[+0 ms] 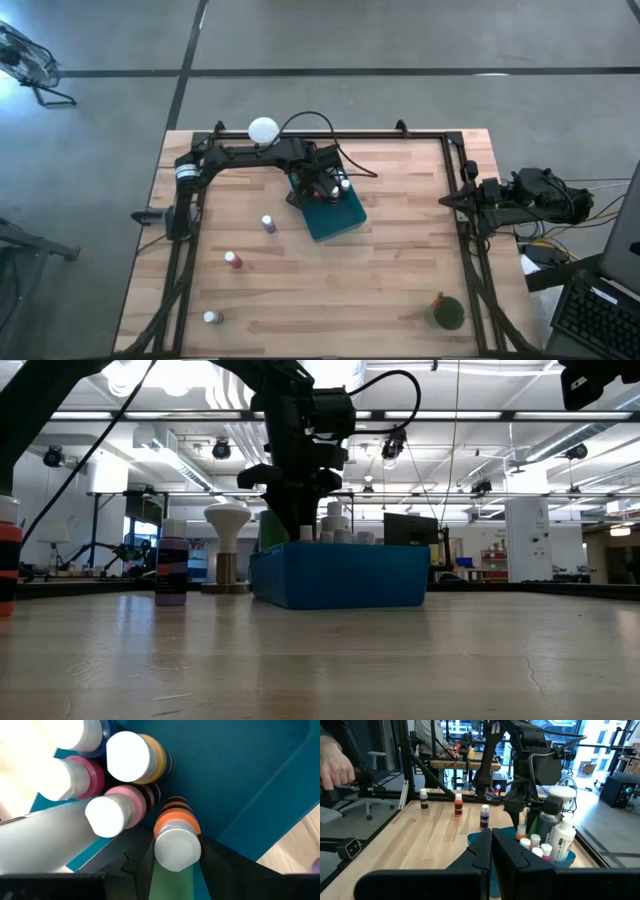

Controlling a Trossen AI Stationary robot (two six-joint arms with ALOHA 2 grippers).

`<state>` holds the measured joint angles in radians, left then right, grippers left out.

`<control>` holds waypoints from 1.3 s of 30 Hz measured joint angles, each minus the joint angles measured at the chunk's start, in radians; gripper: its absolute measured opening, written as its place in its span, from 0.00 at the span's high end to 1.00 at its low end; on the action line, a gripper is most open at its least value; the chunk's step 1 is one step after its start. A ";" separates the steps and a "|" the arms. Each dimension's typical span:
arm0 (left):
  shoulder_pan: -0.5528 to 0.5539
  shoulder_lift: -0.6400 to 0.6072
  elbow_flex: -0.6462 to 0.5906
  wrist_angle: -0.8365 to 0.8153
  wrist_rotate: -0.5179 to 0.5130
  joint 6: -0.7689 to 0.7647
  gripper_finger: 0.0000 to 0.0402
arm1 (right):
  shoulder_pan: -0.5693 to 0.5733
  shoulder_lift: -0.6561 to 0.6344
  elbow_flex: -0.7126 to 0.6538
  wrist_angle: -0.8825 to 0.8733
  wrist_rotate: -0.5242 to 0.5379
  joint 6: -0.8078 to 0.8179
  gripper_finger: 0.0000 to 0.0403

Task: Pick & Place Paint Supplies
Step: Put the orange paint bottle into the blue bin

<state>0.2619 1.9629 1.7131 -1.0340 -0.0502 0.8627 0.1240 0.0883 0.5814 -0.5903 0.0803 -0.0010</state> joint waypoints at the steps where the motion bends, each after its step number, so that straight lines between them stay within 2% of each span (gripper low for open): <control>1: 0.000 0.000 0.002 0.001 0.000 0.000 0.63 | 0.000 0.000 0.000 0.000 0.000 0.000 0.98; 17: 0.009 0.000 0.001 0.000 0.060 -0.028 0.63 | 0.000 0.000 0.000 0.000 0.000 0.000 0.98; 39: 0.012 0.000 -0.032 0.006 0.057 -0.050 0.63 | 0.000 0.000 0.000 0.000 0.000 0.000 0.98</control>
<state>0.2737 1.9629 1.6810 -1.0275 0.0067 0.8131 0.1241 0.0884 0.5813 -0.5907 0.0803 -0.0010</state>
